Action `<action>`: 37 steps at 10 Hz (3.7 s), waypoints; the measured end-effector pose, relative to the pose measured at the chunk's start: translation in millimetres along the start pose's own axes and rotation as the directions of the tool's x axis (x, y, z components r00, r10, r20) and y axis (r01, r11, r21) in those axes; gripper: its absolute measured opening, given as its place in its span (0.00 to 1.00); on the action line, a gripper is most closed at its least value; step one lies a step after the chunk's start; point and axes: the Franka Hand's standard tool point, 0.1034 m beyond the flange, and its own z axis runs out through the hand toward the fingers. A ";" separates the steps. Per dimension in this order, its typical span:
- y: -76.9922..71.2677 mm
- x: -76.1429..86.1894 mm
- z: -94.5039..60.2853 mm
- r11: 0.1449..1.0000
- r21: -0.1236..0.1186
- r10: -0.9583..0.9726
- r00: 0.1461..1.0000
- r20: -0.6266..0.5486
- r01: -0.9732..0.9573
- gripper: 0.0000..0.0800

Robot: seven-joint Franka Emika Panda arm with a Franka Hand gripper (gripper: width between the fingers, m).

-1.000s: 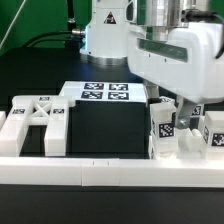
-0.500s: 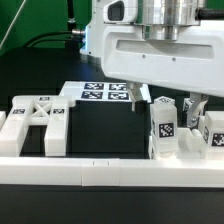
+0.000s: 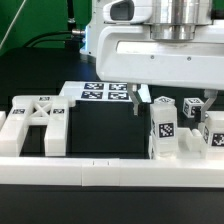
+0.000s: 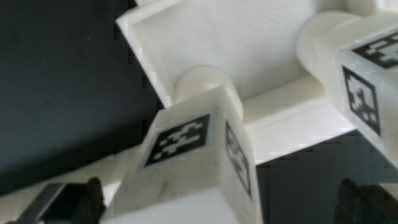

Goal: Assemble chair

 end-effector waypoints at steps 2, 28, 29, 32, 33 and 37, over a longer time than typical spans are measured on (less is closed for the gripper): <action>1.8 3.5 -4.0 0.988 0.002 -0.157 0.988 -0.007 0.157 0.81; 13.2 -3.4 1.0 0.045 -0.024 0.998 0.044 0.038 -0.999 0.37; 12.1 -3.2 0.7 0.110 -0.021 0.993 0.109 0.041 -0.994 0.59; 0.4 -5.4 -0.9 0.386 -0.022 0.922 0.385 0.040 -0.922 0.80; 1.6 -5.2 -0.5 0.448 -0.019 0.894 0.447 0.041 -0.894 0.80; 0.5 -5.7 -0.9 0.751 -0.017 0.660 0.750 0.039 -0.660 0.81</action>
Offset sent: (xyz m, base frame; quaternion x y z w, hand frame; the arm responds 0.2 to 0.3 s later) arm -0.0011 0.0047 0.0027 -0.0084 0.0026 -0.0561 0.9984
